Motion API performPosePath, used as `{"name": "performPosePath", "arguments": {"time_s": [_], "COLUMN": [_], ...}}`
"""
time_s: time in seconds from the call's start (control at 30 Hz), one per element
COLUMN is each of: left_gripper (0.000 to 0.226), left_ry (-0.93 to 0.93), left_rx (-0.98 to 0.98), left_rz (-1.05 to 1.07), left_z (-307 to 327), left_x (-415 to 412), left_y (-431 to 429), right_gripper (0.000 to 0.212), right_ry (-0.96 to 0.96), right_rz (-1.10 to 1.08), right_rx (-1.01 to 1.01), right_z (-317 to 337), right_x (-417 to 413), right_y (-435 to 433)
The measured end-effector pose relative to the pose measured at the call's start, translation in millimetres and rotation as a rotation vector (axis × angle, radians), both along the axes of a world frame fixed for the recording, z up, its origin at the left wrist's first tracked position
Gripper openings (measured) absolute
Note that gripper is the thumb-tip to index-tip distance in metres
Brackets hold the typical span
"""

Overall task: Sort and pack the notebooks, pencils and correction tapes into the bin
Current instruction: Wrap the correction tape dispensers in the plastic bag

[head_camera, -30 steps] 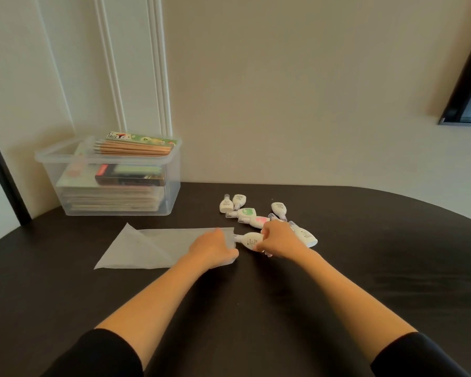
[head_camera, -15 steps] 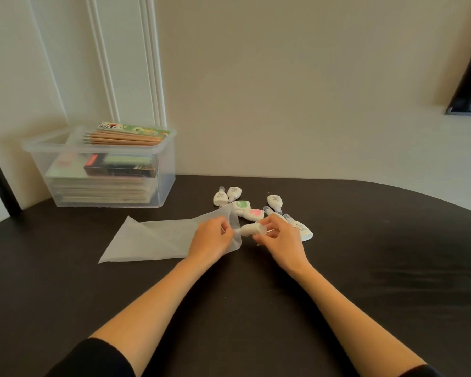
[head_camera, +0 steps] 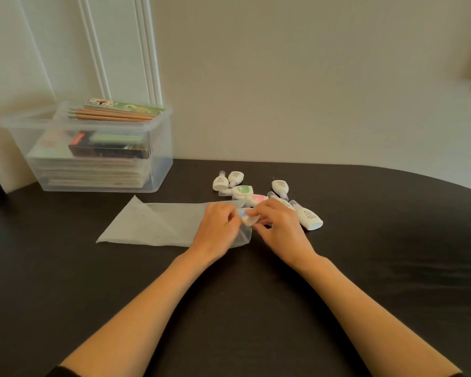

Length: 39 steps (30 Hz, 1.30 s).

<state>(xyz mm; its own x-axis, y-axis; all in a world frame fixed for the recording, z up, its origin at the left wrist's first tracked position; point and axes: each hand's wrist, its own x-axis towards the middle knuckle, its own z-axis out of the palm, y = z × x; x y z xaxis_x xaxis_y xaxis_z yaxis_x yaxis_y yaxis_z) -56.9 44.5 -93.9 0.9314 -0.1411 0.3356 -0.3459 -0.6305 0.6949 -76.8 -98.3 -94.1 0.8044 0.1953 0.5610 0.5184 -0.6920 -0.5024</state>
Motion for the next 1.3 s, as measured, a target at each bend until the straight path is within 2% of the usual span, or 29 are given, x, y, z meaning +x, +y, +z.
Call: {"name": "performPosePath", "arguments": {"time_s": [0.07, 0.13, 0.23, 0.3, 0.33, 0.4, 0.47, 0.5, 0.6, 0.63, 0.7, 0.73, 0.77, 0.83, 0.87, 0.97, 1.0, 1.07, 1.2, 1.3], "left_gripper": [0.033, 0.031, 0.026, 0.015, 0.013, 0.029, 0.033, 0.029, 0.022, 0.023, 0.026, 0.028, 0.029, 0.030, 0.030, 0.023, 0.021, 0.018, 0.019, 0.023], "left_ry": [0.054, 0.075, 0.074, 0.044, 0.030, 0.011, -0.034, -0.063, -0.127, -0.122, -0.083, -0.063, -0.048, -0.018, -0.007, 0.001, -0.005, -0.021, -0.050, -0.054], "left_rx": [-0.040, -0.049, -0.021, 0.077, 0.153, 0.281, 0.303, 0.299, 0.333, 0.318, 0.256, 0.222, 0.191, 0.133, 0.104, 0.030, 0.024, 0.025, 0.007, -0.023], "left_rz": [0.010, 0.029, 0.064, 0.090, 0.109, 0.132, 0.151, 0.163, 0.171, 0.166, 0.157, 0.158, 0.159, 0.165, 0.168, 0.185, 0.189, 0.193, 0.199, 0.205], "left_z": [0.9, 1.8, 2.5, 0.2, -0.7, -2.7, -2.2, -1.4, 0.2, 0.3, 1.3, 1.1, 0.9, 0.3, -0.1, -0.6, -0.8, -1.2, -2.8, -4.3], "left_x": [0.3, -0.1, -0.1, -0.9, -2.2, -3.6, -4.8, -5.1, -6.3, -6.0, -6.0, -5.9, -5.7, -5.7, -5.7, -5.3, -4.9, -4.2, -3.6, -3.4], "left_y": [1.4, 3.2, 6.1, 6.5, 6.3, 5.5, 4.8, 4.8, 5.1, 5.6, 6.4, 6.8, 7.3, 7.9, 8.3, 9.6, 9.6, 9.1, 7.9, 7.7], "right_gripper": [0.029, 0.029, 0.033, 0.038, 0.036, 0.024, 0.018, 0.023, 0.041, 0.037, 0.006, 0.018, 0.030, 0.041, 0.039, 0.015, 0.013, 0.014, 0.024, 0.017], "right_ry": [0.058, 0.241, 0.538, 0.548, 0.478, 0.266, 0.139, 0.149, 0.345, 0.361, 0.294, 0.258, 0.257, 0.284, 0.307, 0.401, 0.441, 0.491, 0.476, 0.438], "right_rz": [0.024, 0.030, 0.103, 0.041, -0.054, -0.315, -0.468, -0.492, -0.452, -0.431, -0.408, -0.392, -0.365, -0.319, -0.304, -0.220, -0.187, -0.163, -0.305, -0.345], "right_rx": [0.034, 0.123, 0.396, 0.505, 0.485, 0.352, 0.229, 0.147, -0.125, -0.141, -0.131, -0.135, -0.108, 0.053, 0.154, 0.457, 0.529, 0.588, 0.645, 0.696], "right_z": [-0.2, 0.2, 5.5, 8.4, 8.2, 6.6, 5.6, 4.3, 0.2, -0.3, -0.8, -2.1, -2.5, 0.5, 1.7, 8.4, 9.4, 8.5, 5.8, 6.5], "right_x": [-2.9, -5.6, -7.2, -8.0, -7.4, -4.6, -2.5, -0.3, 0.5, 0.1, -0.1, 1.3, 1.5, -1.3, -1.0, -1.2, -1.3, -1.0, 4.6, 8.2], "right_y": [3.6, 6.2, 7.4, 5.7, 3.7, -1.5, -7.5, -10.9, -15.2, -15.1, -16.5, -17.8, -18.2, -15.7, -13.9, -7.6, -5.4, 0.3, 17.0, 33.2]}}
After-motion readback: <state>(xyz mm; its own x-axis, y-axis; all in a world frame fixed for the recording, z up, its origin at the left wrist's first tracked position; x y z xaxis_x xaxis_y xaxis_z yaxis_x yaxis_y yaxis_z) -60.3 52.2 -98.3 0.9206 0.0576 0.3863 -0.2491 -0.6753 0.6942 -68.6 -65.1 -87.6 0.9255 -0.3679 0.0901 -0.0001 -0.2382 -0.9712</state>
